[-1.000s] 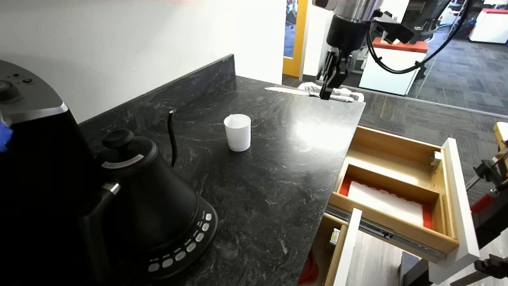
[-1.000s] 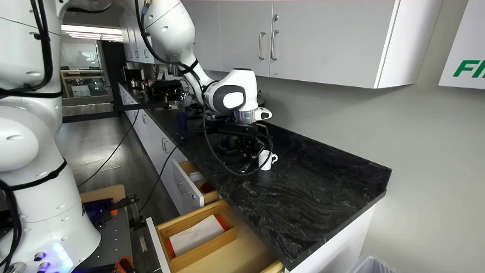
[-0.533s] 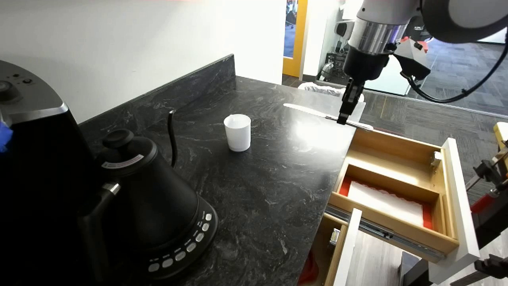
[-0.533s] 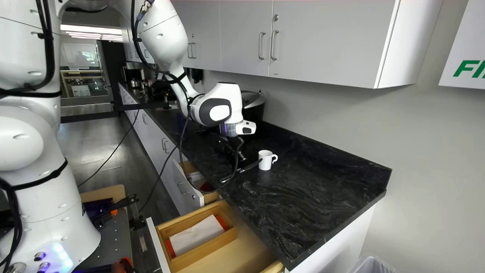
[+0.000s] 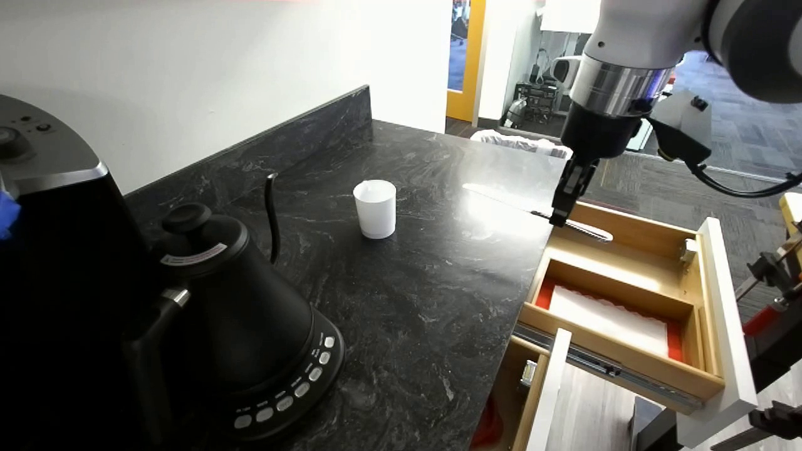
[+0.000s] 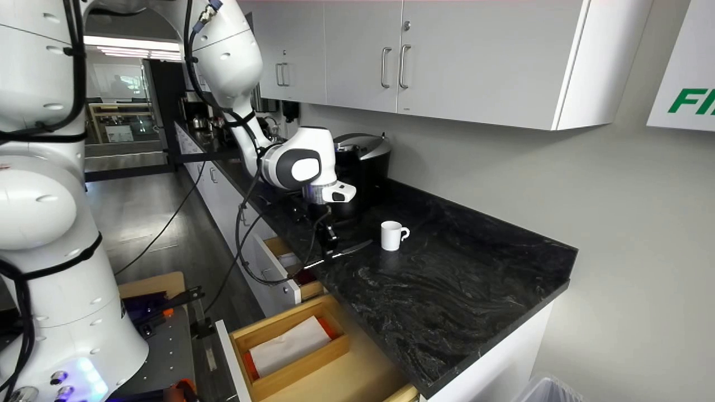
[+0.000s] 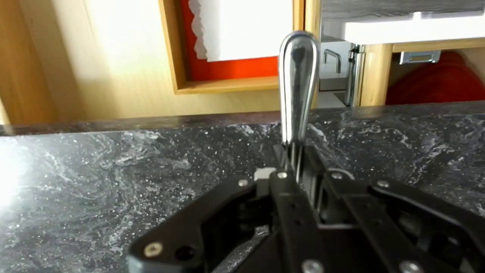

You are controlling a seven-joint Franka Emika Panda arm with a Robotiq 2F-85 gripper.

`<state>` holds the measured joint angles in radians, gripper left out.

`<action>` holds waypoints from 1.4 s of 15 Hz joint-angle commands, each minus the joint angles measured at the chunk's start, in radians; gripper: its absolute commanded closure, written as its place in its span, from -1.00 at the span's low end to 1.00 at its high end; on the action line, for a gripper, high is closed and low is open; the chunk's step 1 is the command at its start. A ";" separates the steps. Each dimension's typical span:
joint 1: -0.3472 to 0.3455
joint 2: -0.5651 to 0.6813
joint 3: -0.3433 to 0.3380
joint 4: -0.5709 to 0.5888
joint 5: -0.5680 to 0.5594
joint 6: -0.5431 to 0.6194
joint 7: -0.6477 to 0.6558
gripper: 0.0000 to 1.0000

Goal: Pick up the butter knife from the countertop and put it inside the open drawer

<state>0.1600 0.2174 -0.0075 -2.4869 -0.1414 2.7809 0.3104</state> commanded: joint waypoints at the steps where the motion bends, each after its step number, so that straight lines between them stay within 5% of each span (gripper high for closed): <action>1: 0.049 -0.103 -0.026 -0.103 -0.059 -0.013 0.130 0.89; 9: 0.063 -0.265 0.042 -0.271 -0.098 -0.127 0.537 0.89; 18: 0.023 -0.346 0.133 -0.320 0.065 -0.224 0.516 0.89; 21: -0.013 -0.332 0.120 -0.285 0.009 -0.283 0.470 0.89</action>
<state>0.1956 -0.0711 0.1032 -2.7726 -0.1012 2.5707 0.8077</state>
